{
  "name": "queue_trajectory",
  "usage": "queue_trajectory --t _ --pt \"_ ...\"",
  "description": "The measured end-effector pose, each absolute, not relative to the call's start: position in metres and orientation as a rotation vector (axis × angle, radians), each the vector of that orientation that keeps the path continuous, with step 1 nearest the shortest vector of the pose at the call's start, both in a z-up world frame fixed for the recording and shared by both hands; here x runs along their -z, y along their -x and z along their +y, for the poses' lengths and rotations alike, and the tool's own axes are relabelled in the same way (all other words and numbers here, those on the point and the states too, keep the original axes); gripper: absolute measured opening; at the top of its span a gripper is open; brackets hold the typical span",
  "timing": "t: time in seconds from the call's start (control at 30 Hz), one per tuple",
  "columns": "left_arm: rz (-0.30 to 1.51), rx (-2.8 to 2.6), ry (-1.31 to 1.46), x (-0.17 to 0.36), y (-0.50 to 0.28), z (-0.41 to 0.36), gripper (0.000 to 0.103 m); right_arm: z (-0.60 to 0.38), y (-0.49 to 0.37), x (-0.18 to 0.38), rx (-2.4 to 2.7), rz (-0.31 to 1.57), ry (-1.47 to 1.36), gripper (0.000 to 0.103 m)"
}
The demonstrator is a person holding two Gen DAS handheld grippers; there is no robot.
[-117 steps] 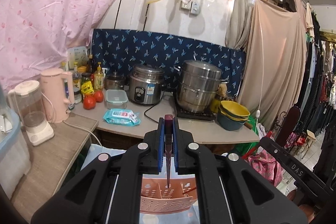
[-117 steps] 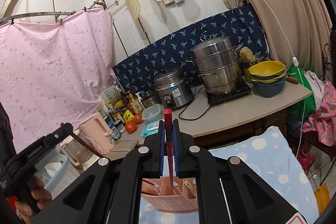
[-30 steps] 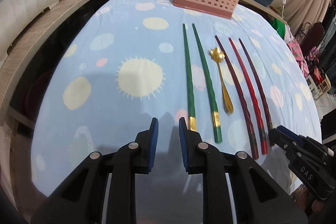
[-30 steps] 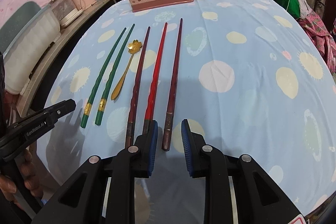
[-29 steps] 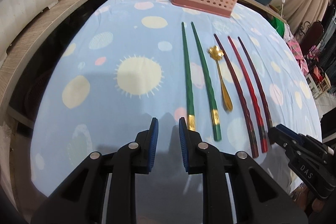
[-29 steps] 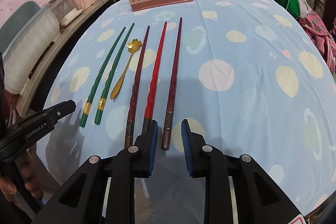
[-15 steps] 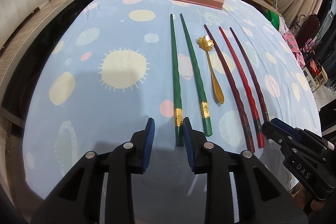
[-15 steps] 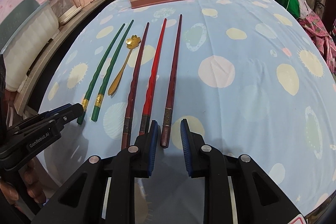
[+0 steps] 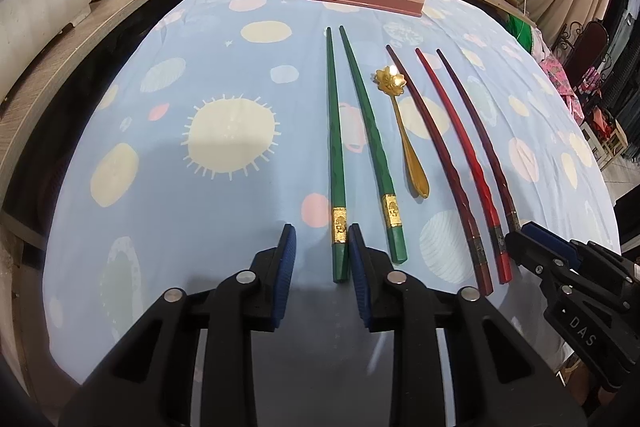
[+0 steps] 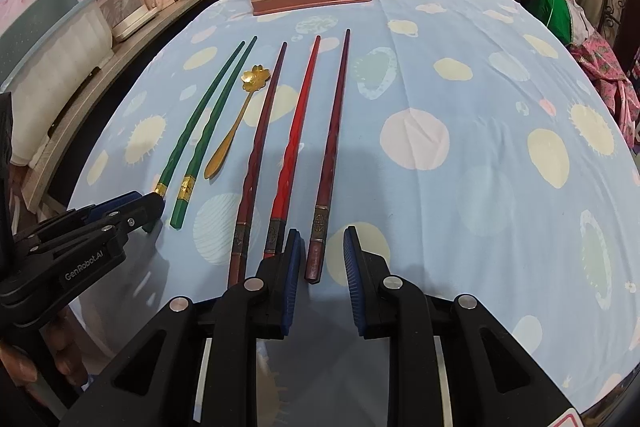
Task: Organize utensils
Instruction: 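Grasp a green chopstick with the left tool while the right tool grasps a dark red chopstick, then lift and carry both chopsticks to the pink caddy with both tools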
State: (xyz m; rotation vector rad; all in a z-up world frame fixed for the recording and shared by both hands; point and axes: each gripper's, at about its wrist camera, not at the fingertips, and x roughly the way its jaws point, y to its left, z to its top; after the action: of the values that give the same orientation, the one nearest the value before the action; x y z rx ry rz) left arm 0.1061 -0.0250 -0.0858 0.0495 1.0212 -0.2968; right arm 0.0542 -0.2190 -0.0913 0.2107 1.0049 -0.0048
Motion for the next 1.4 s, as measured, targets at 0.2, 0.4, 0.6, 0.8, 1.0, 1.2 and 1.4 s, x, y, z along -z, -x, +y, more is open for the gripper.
queue_trajectory --t 0.2,0.4,0.6,0.8,1.0,1.2,1.4 --pt "1.02 0.307 -0.046 0.086 -0.106 -0.024 0.01 -0.218 -0.052 0.091 0.014 0.998 -0.187 0.017" --pt "1.024 0.314 -0.035 0.086 -0.106 -0.023 0.007 -0.222 -0.051 0.092 0.019 0.993 -0.194 0.009" --pt "1.023 0.316 -0.034 0.085 -0.105 -0.022 0.007 -0.222 -0.05 0.091 0.018 0.992 -0.197 0.008" --pt "1.002 0.313 -0.005 0.074 -0.103 -0.016 0.007 -0.227 -0.045 0.085 0.019 0.978 -0.208 0.008" --pt "0.959 0.313 0.03 0.051 -0.101 -0.009 0.007 -0.234 -0.041 0.071 0.024 0.942 -0.227 0.008" --pt "0.902 0.32 0.058 0.025 -0.101 -0.006 0.007 -0.24 -0.038 0.05 0.03 0.891 -0.248 0.008" --pt "0.843 0.33 0.084 -0.003 -0.106 -0.004 0.007 -0.25 -0.039 0.021 0.033 0.819 -0.282 0.008"
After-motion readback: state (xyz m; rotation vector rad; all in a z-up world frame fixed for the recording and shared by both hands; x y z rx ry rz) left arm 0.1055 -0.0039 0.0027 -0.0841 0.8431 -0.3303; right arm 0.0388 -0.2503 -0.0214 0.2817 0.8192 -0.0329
